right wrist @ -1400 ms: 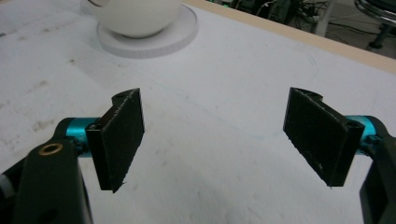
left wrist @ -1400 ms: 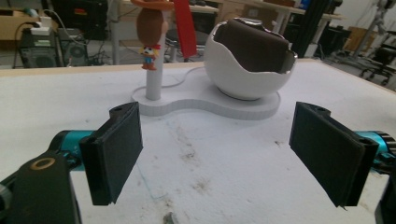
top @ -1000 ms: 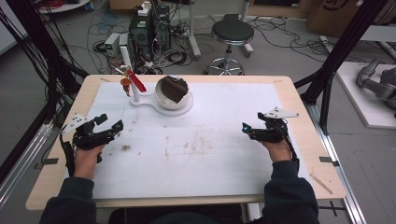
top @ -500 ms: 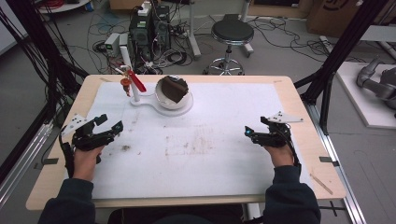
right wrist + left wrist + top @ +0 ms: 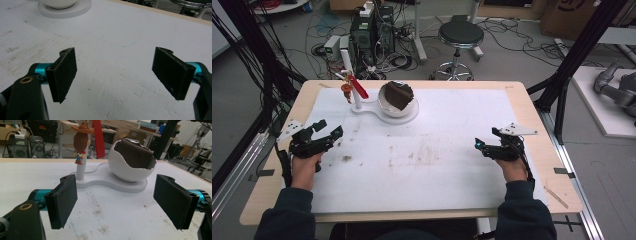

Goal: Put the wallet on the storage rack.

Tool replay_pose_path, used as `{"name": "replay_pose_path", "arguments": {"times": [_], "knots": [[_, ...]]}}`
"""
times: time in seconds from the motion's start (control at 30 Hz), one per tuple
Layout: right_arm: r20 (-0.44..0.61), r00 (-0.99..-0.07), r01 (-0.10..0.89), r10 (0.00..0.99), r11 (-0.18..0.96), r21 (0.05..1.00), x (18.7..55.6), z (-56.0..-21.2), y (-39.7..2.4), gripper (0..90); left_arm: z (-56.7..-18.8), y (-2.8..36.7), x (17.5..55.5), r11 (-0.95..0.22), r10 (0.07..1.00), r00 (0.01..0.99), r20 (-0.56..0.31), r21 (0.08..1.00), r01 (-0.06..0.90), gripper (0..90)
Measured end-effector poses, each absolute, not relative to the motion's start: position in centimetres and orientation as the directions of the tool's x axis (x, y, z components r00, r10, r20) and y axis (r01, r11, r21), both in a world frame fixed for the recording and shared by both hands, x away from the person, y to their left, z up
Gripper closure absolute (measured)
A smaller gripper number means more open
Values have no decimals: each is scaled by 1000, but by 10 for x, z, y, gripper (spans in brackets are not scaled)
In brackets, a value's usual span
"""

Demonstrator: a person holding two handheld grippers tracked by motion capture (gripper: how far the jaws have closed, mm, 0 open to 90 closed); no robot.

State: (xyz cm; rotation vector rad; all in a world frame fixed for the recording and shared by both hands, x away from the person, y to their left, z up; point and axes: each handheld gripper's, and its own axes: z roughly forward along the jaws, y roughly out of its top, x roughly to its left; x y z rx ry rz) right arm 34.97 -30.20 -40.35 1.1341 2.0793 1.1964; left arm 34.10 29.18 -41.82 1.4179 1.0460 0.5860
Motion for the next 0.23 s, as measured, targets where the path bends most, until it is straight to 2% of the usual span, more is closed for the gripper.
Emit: {"name": "replay_pose_path", "arguments": {"times": [0.23], "knots": [[-3,-542,424,841,276,863,352,-405,-300,202,-418,291,340,114,855,468,-224,961,251,191]]}}
